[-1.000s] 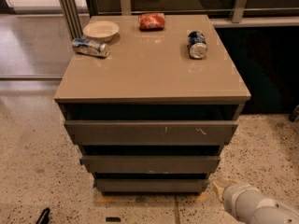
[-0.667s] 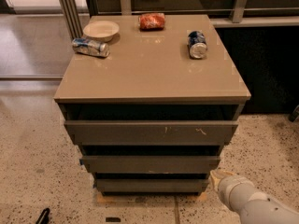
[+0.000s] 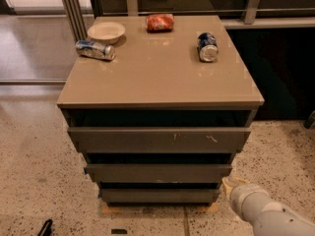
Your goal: Open middle drawer
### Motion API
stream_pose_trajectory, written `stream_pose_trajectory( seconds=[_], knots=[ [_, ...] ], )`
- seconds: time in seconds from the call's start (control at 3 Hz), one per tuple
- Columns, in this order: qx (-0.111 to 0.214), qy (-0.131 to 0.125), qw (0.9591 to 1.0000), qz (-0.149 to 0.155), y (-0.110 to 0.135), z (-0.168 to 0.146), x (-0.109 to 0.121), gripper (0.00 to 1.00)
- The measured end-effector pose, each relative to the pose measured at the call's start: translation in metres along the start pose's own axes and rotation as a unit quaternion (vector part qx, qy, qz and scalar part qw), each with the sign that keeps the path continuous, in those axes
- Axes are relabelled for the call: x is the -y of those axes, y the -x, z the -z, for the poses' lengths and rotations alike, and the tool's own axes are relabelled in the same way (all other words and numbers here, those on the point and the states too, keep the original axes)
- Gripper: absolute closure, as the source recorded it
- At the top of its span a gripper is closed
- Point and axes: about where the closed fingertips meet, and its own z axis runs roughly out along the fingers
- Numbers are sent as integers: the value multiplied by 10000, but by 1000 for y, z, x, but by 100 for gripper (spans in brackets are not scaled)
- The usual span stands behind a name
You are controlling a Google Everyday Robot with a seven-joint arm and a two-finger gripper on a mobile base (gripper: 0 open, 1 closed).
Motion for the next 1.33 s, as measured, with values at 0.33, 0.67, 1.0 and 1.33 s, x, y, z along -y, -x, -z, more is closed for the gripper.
stream_pose_trajectory(
  seconds=[0.33,0.67,1.0,1.33],
  knots=[
    [83,131,9999,-78,0,-4,-2,100],
    [364,382,9957,-764,4,-28,2,100],
    [606,728,9874,-1268,10,-59,5,100],
    [793,1031,9843,-1194,19,-81,2,100]
  ],
)
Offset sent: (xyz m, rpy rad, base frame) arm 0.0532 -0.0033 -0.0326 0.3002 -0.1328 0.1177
